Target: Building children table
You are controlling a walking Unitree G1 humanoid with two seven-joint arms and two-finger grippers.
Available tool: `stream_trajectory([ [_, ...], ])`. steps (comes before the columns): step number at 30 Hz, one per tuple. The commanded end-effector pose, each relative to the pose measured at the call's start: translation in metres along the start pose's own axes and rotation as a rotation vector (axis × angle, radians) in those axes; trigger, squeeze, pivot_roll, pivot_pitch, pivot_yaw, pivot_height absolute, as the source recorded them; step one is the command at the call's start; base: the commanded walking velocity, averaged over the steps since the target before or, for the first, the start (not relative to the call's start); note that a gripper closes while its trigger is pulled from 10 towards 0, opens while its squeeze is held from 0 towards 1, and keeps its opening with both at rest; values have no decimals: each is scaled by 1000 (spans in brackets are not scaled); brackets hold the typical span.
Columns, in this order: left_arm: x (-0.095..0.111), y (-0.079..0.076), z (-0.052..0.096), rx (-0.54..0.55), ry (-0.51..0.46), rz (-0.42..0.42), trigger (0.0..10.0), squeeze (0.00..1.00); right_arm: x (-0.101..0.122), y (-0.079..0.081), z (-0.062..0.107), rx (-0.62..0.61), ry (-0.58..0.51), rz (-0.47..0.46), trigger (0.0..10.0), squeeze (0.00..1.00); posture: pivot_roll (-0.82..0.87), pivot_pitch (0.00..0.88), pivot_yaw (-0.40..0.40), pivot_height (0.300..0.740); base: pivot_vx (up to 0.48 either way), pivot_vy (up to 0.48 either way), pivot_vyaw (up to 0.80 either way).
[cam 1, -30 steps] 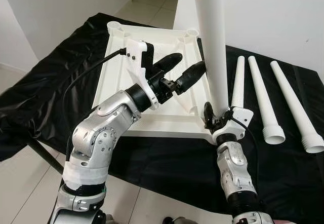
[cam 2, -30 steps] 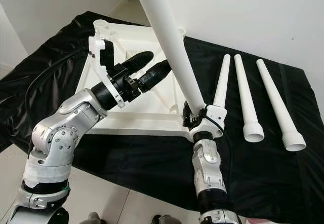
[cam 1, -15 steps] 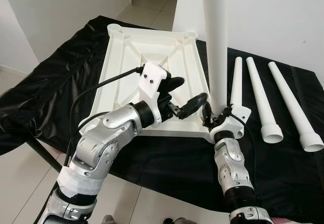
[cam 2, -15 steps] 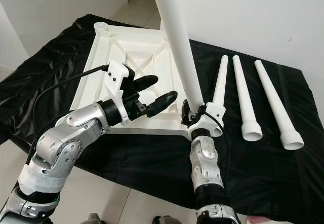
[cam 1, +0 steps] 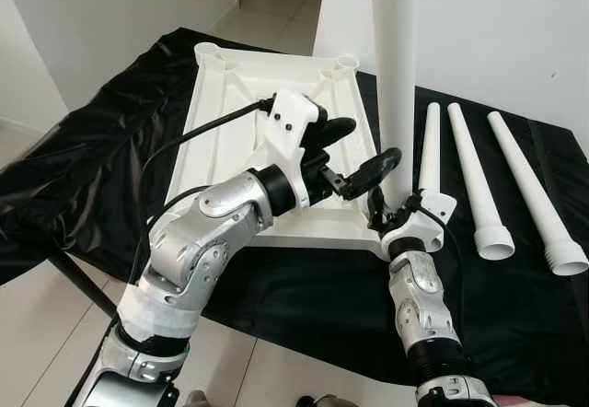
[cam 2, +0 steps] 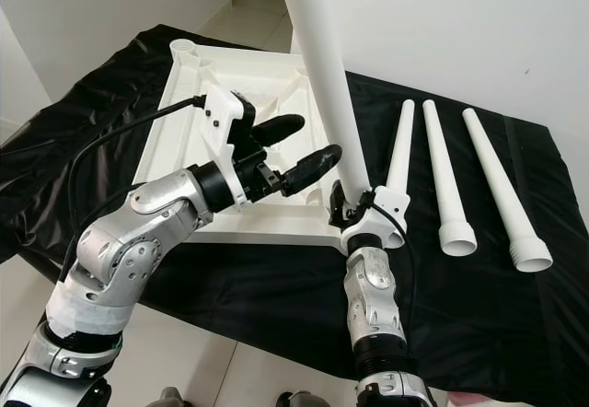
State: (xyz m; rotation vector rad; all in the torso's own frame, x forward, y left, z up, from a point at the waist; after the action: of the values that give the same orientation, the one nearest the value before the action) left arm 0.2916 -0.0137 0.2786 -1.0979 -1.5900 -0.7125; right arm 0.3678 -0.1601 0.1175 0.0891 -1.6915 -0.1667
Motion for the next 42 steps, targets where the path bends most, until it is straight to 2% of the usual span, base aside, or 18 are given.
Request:
stream_trajectory([
  [1, 1, -11, -4, -106, -4, -3, 10000, 0, -21, 3, 6, 15, 87, -4, 10000, 0, 99, 62, -57, 740, 0, 0, 0],
  [4, 15, -2, -13, -58, -71, 34, 10000, 0, -22, 7, 6, 31, 90, 0, 10000, 0, 99, 58, -56, 740, 0, 0, 0],
  [11, 35, 13, -22, 11, -152, 59, 10000, 0, -24, 9, 6, 50, 98, 11, 10000, 0, 95, 48, -56, 740, 0, 0, 0],
  [16, 42, 17, -24, 30, -185, 82, 10000, 0, -24, 8, 6, 51, 97, 11, 10000, 0, 92, 44, -53, 740, 0, 0, 0],
  [17, 43, 18, -23, 40, -192, 75, 2392, 0, -24, 8, 6, 49, 98, 12, 10000, 0, 92, 43, -53, 740, 0, 0, 0],
  [18, 44, 19, -23, 50, -200, 75, 1490, 0, -24, 7, 6, 49, 98, 12, 10000, 0, 91, 42, -53, 740, 0, 0, 0],
  [19, 44, 19, -23, 50, -200, 75, 1490, 0, -24, 7, 6, 49, 98, 12, 10000, 0, 91, 42, -53, 740, 0, 0, 0],
  [20, 45, 19, -23, 44, -210, 82, 0, 0, -24, 7, 6, 50, 98, 13, 10000, 0, 91, 40, -53, 740, 0, 0, 0],
  [31, 45, 19, -25, 51, -210, 61, 0, 0, -24, 10, 5, 72, 100, 26, 10000, 0, 93, 36, -58, 740, 0, 0, 0],
  [38, 41, 22, -27, 100, -188, 13, 0, 0, -20, 10, 4, 87, 79, 60, 10000, 0, 92, 22, -63, 740, 0, 0, 0],
  [39, 38, 24, -29, 122, -153, -19, 10000, 0, -15, 11, 2, 98, 57, 56, 10000, 1000, 90, 17, -66, 740, 0, 0, 0],
  [40, 38, 24, -29, 122, -153, -19, 10000, 0, -15, 11, 2, 98, 57, 56, 10000, 1000, 90, 17, -66, 740, 0, 0, 0],
  [42, 34, 27, -32, 167, -112, -71, 10000, 0, -6, 12, -2, 109, 27, 65, 10000, 1000, 89, 12, -68, 740, 0, 0, 0],
])
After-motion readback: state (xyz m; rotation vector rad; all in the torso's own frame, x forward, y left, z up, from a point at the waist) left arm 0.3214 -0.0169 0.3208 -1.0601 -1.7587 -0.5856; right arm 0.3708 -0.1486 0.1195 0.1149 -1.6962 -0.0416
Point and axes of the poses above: a point about 5 cm out from each wrist's last joint towards the gripper, its own z axis pointing back from the gripper into the wrist, its own x axis along the axis of the wrist's last joint, y = z × x, the point moved 5 cm from there along -z, pointing out of the wrist towards the gripper, and after that the axes turned 6 degrees about z, right-handed, at the moved point
